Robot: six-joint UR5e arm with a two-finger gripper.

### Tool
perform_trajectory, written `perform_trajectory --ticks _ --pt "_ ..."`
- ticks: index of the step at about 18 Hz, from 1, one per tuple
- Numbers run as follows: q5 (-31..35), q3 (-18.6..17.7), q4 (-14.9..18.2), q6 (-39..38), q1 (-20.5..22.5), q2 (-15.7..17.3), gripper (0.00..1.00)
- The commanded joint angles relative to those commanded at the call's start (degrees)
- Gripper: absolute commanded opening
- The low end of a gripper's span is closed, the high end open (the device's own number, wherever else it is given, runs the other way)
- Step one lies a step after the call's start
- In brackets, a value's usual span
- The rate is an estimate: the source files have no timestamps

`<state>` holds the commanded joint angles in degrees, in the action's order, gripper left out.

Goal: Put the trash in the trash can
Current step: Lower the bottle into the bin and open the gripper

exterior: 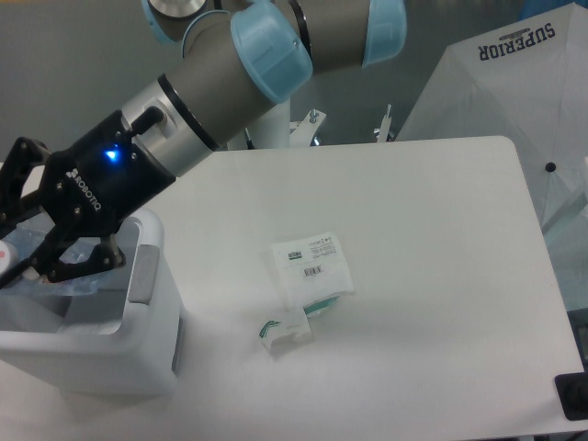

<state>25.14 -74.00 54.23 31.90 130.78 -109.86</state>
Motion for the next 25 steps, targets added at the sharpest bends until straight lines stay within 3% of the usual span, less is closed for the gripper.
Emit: perform_trajectory --ticks 4,6,9,11,13,15,17,19,25 --pt "0.0 -3.1 0.0 1.2 0.6 0.4 0.22" --pt "0.0 -4.3 0.0 2.0 0.6 1.6 0.39" --pt "0.1 -5.4 0.0 2.1 0.7 2.6 0.73" --pt "0.2 -6.9 0.0 2.2 0.7 3.9 0.75" --pt "0.3 -7.7 0.0 2.8 0.7 4.0 0.91" --pt "0.4 -7.4 0.1 2.7 0.6 4.3 0.99" --pt "0.4 -7.0 0.1 2.5 1.4 4.5 1.0" --pt "0.4 -4.2 0.3 1.6 3.3 4.4 1.0" --pt "0.3 -3.1 0.3 -0.4 10.5 4.7 1.0"
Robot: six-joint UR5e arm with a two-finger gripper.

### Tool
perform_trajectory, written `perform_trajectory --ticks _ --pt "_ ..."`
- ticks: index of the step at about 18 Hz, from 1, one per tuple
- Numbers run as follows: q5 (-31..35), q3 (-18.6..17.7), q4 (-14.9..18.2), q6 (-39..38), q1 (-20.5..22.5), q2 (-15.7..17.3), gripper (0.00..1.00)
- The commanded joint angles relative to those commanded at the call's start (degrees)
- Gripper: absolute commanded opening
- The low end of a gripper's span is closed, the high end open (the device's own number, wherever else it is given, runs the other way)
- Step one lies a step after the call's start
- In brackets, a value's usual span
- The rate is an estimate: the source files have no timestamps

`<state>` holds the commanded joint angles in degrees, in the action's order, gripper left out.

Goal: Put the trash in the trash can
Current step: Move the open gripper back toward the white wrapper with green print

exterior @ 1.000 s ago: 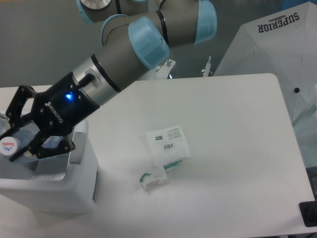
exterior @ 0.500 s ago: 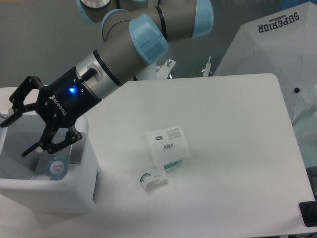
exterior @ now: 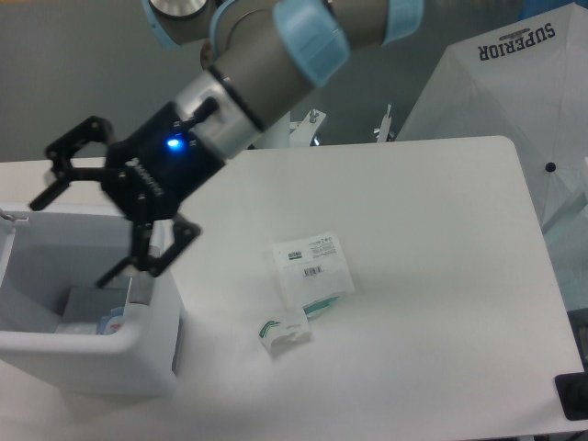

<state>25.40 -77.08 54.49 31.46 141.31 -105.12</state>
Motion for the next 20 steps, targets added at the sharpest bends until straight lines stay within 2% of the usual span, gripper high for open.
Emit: perform_trajectory --ticks 3,8,15,20 --pt "0.1 -0.5 -0.1 0.8 3.6 -0.4 1.0" --pt "1.5 0.1 -0.2 4.6 7.7 -4.9 1.0" --pt "19.5 -0.6 0.2 9.7 7.3 -8.6 1.0" --pt "30.6 -4.7 1.6 15.2 5.6 -10.5 1.0"
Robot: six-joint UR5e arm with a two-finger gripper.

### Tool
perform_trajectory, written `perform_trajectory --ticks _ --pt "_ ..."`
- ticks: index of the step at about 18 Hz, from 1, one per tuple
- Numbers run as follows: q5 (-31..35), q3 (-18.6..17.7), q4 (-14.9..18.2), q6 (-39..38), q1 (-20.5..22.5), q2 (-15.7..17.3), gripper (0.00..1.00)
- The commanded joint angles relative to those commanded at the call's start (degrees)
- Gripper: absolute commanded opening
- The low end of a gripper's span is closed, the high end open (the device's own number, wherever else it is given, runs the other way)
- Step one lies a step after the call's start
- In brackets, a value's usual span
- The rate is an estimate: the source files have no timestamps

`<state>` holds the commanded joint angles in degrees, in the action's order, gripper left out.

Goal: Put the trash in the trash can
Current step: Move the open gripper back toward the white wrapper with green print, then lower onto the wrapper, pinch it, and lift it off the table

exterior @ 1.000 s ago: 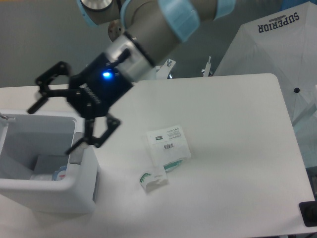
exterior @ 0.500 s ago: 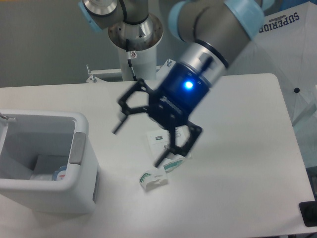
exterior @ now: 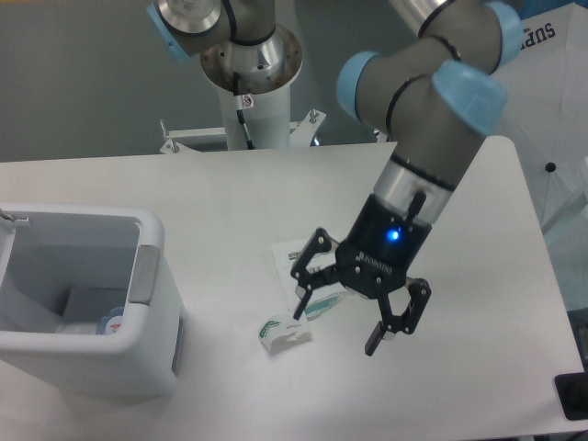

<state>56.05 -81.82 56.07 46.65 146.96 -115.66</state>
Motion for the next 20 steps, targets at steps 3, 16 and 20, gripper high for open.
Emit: perform_trajectory --ticks 3,16,20 --pt "4.4 -1.7 0.3 2.4 -2.5 -1.1 1.0" --pt "16.8 -4.7 0.4 5.1 -10.0 -7.6 0.96" --pt "21.1 -6.9 0.5 8.5 -10.8 -7.3 0.94"
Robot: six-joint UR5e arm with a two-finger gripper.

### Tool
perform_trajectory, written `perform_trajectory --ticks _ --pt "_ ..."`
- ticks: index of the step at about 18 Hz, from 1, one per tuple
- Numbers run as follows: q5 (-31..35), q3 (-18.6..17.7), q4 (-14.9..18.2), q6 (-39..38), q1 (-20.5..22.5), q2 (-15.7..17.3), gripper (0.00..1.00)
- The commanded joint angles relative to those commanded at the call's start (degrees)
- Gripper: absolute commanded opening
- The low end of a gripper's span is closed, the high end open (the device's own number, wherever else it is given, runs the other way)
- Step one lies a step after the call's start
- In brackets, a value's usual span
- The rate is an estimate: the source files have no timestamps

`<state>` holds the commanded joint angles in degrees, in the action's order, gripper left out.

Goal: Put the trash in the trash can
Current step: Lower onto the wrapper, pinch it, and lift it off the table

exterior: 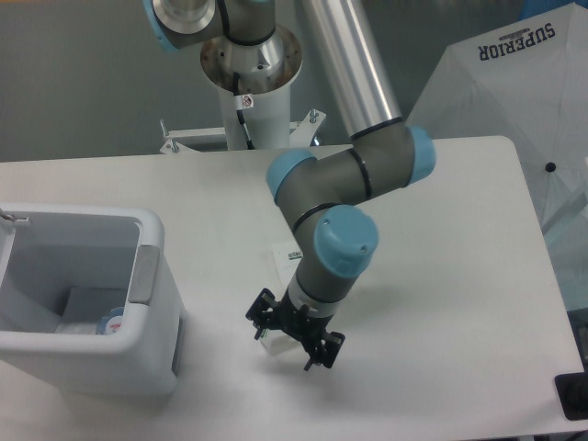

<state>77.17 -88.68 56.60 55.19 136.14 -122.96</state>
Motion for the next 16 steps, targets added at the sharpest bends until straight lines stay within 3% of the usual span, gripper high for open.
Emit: perform_trajectory --ticks 8,9,11,13,16 --pt "4.9 0.1 2.3 0.3 -0.2 -0.9 0.8" --pt "5.4 0.0 2.4 0.6 -0.4 -0.9 0.73" --pt "6.4 -0.1 2.5 1.6 -0.7 -1.0 0.42" --pt "6.8 -0.2 2.5 1.7 -0.9 -0.9 0.22" --pt "9.3 -0.3 2.5 1.7 -1.5 -1.0 0.07"
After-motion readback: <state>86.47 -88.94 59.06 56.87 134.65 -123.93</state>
